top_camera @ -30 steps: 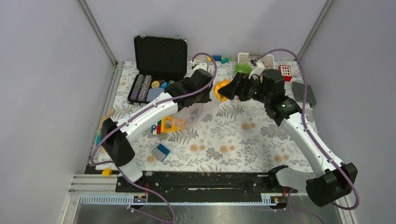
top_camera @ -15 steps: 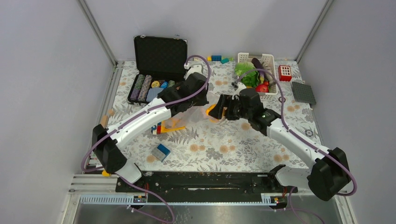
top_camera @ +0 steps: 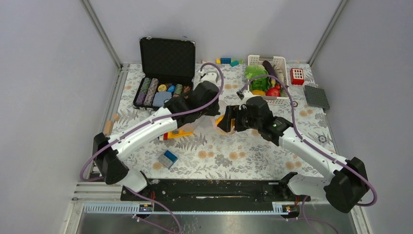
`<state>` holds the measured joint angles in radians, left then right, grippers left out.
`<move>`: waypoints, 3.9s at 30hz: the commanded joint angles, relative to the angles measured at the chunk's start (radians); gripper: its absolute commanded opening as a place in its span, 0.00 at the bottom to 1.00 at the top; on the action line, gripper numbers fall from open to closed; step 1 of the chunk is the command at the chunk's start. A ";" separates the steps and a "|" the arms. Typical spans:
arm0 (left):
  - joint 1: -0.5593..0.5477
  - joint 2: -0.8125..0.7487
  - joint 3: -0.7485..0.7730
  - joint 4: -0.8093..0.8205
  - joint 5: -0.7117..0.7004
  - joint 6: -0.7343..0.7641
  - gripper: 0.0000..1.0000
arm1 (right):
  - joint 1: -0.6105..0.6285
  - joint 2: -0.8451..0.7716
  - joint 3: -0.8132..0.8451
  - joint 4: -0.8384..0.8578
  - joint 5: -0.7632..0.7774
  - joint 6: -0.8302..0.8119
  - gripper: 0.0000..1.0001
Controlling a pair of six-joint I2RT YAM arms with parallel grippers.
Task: Place the food in the zip-top bag and seal the zipper
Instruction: Place the fake vegetable in the zipper food storage bag, then pick up the fake vegetable from the bin.
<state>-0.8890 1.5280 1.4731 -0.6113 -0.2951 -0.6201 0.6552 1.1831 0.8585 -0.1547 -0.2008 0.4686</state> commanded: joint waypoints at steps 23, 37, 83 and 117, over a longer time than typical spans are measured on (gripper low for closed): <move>-0.087 -0.076 0.001 0.099 -0.095 0.037 0.00 | 0.009 -0.070 0.352 -0.329 0.220 -0.030 1.00; 0.002 -0.086 0.157 0.081 -0.038 0.098 0.00 | -0.234 -0.108 0.486 -0.400 0.342 -0.040 1.00; 0.080 0.016 -0.057 0.175 0.100 0.051 0.00 | -0.647 1.292 1.531 -0.570 0.360 -0.002 0.62; 0.085 -0.022 -0.077 0.171 0.153 0.014 0.00 | -0.649 0.839 1.019 -0.344 0.180 -0.011 0.29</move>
<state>-0.8085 1.5585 1.3975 -0.4763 -0.1555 -0.5884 -0.0021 2.1777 1.9255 -0.5735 -0.0612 0.5022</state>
